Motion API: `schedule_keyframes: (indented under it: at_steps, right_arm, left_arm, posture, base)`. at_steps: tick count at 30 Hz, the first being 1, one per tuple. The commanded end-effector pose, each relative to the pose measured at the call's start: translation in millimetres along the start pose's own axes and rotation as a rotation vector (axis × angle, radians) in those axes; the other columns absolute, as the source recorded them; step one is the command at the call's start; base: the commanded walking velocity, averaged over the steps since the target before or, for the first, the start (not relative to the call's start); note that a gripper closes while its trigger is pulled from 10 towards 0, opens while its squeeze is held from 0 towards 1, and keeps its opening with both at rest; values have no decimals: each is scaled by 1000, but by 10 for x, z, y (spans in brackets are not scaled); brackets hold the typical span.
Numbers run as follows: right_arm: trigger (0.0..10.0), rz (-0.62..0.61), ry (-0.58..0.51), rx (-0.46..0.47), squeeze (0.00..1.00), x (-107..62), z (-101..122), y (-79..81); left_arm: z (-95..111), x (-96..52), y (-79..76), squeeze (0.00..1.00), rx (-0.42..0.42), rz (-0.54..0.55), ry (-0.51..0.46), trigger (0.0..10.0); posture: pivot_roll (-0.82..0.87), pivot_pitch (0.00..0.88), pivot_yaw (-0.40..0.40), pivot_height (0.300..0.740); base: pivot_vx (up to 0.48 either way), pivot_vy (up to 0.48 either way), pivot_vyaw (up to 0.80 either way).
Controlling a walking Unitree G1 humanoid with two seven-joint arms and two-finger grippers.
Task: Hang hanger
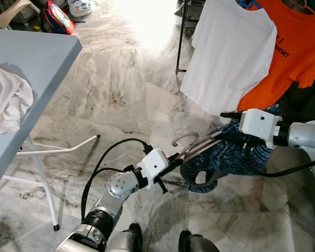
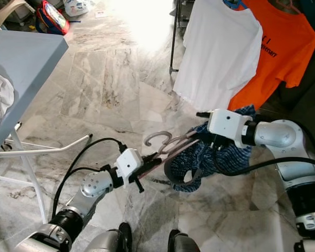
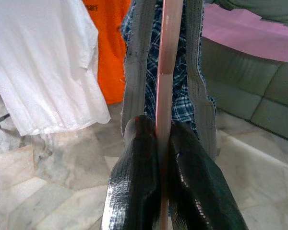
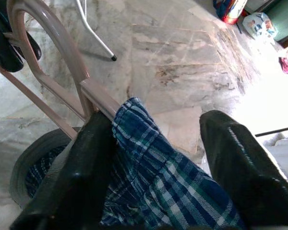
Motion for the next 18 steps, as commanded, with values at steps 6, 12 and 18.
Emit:
schedule_keyframes:
  at_steps: [6,12,18]
  right_arm:
    - [10000,-93,-5,-18,1000,4,-20,-116]
    - [10000,-147,-35,-25,1000,84,51,-182]
    - [10000,-194,-52,-31,1000,155,81,-189]
  left_arm:
    - [-87,-123,191,0,-80,130,3,0]
    - [-93,-114,186,0,-92,139,0,0]
    - [-104,-92,151,0,-100,140,-2,0]
  posture:
    - [-32,241,-1,740]
    - [-33,236,-7,740]
    - [-40,235,-10,740]
  base:
    - [0,0,0]
    - [0,0,0]
    - [0,0,0]
Point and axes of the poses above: a point about 5 cm out from each wrist's last joint towards the gripper, its own x axis pointing out of the wrist towards the gripper, its own z axis along the axis of the wrist's last joint, y = z × x, the point moved 5 cm from there along x, pointing out of the wrist towards the gripper, and after that the axes turned 11 degrees about -x, right-handed, at the moved point
